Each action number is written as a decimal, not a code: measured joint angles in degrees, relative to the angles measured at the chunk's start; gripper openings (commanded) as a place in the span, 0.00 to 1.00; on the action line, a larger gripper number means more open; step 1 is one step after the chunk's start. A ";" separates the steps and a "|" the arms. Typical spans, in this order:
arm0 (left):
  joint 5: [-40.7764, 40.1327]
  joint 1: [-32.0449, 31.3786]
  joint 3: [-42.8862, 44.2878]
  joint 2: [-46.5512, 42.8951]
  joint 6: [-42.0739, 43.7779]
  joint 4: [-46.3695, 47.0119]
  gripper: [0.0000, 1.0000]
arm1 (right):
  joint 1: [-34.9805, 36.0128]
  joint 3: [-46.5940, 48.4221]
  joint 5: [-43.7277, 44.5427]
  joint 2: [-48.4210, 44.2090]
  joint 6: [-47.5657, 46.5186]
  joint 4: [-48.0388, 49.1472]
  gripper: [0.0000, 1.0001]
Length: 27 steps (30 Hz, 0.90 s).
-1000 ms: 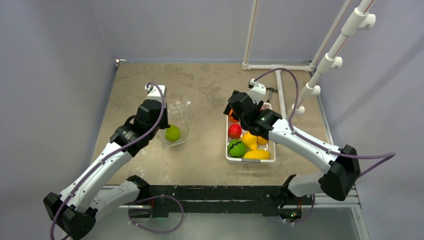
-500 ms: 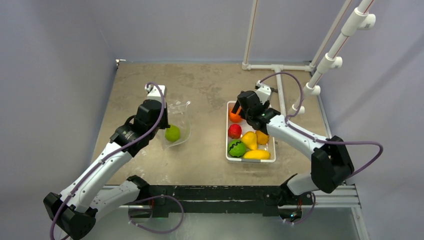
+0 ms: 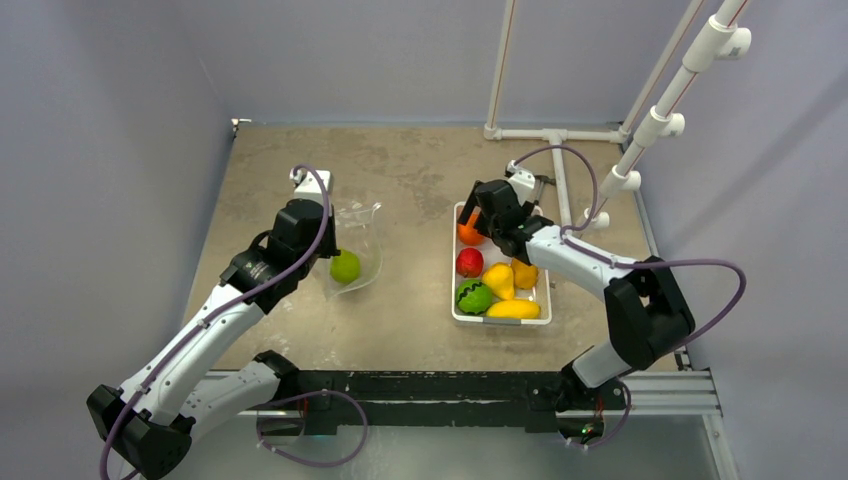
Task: Place the food in the zip-top bag and seal the zipper
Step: Pick up the fake fruit from the bin.
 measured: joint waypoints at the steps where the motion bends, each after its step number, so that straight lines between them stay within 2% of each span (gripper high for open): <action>1: -0.02 0.00 0.00 0.00 0.00 0.00 0.00 | -0.11 0.00 -0.44 0.44 -0.04 0.44 0.93; 17: -0.04 0.00 0.00 0.00 0.02 0.00 0.00 | -1.03 -0.98 -4.63 5.27 -0.33 5.73 0.88; 22: -0.04 0.00 0.00 0.04 0.02 0.00 0.00 | -1.09 -2.01 -5.40 6.27 -0.44 6.91 0.81; 27: -0.04 0.00 0.00 0.07 0.02 0.00 0.00 | -1.55 -2.71 -5.62 6.32 -0.44 7.28 0.70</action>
